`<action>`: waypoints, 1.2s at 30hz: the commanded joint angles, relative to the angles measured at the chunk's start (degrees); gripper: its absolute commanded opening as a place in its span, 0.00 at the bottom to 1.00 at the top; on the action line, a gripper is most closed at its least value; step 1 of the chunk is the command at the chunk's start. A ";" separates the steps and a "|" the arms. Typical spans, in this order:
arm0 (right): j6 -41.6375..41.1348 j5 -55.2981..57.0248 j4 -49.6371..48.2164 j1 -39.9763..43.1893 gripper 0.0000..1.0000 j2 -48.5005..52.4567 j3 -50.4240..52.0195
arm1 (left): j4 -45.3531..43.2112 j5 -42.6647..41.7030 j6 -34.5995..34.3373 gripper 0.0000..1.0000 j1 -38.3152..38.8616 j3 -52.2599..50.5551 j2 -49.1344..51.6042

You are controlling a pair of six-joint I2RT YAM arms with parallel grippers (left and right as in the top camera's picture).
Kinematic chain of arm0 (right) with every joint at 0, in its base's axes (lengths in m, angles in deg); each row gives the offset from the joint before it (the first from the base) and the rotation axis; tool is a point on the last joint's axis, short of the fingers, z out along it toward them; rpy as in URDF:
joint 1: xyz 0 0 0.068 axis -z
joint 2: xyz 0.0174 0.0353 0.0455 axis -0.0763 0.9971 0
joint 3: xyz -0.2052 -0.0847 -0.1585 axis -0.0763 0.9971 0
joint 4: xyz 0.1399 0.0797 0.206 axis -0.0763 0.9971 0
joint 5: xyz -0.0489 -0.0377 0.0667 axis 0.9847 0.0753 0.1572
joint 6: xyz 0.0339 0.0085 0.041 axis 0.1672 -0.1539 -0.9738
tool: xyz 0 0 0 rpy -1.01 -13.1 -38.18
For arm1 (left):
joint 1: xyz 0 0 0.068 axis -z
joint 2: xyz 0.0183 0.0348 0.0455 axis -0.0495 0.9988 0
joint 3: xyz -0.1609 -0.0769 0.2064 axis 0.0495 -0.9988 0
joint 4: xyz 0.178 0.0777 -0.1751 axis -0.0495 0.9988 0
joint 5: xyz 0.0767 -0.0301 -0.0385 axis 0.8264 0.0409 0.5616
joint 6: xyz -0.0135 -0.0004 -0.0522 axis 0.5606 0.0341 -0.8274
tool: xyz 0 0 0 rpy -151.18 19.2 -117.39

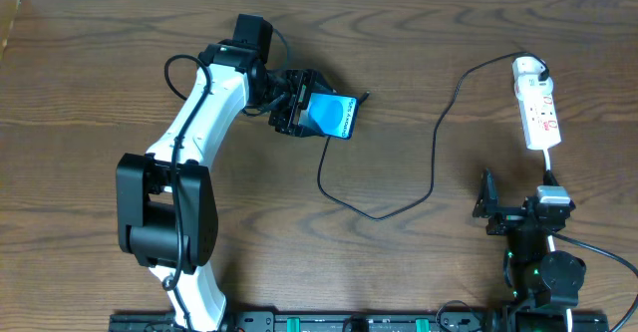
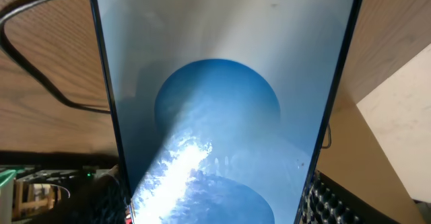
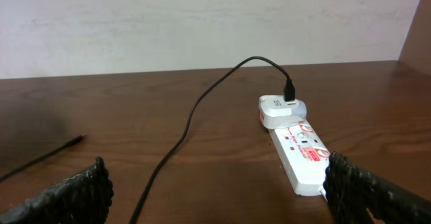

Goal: Plug charger to phone and switch on socket
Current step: 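Lift the phone with the left gripper and tilt it toward the center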

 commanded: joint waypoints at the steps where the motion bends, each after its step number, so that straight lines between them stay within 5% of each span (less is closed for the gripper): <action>1: -0.76 -0.15 0.22 -0.35 0.99 -0.24 0.07 | 0.00 -4.31 -2.73 0.56 -0.04 1.14 -1.57; 27: -0.83 -0.33 0.24 -0.35 0.99 -0.20 0.07 | -0.17 -8.31 -8.02 0.56 -0.02 1.14 -1.57; 36: -7.32 -0.39 0.24 -0.35 0.99 3.04 0.07 | -0.20 -8.28 -8.02 0.56 -0.02 1.14 -1.57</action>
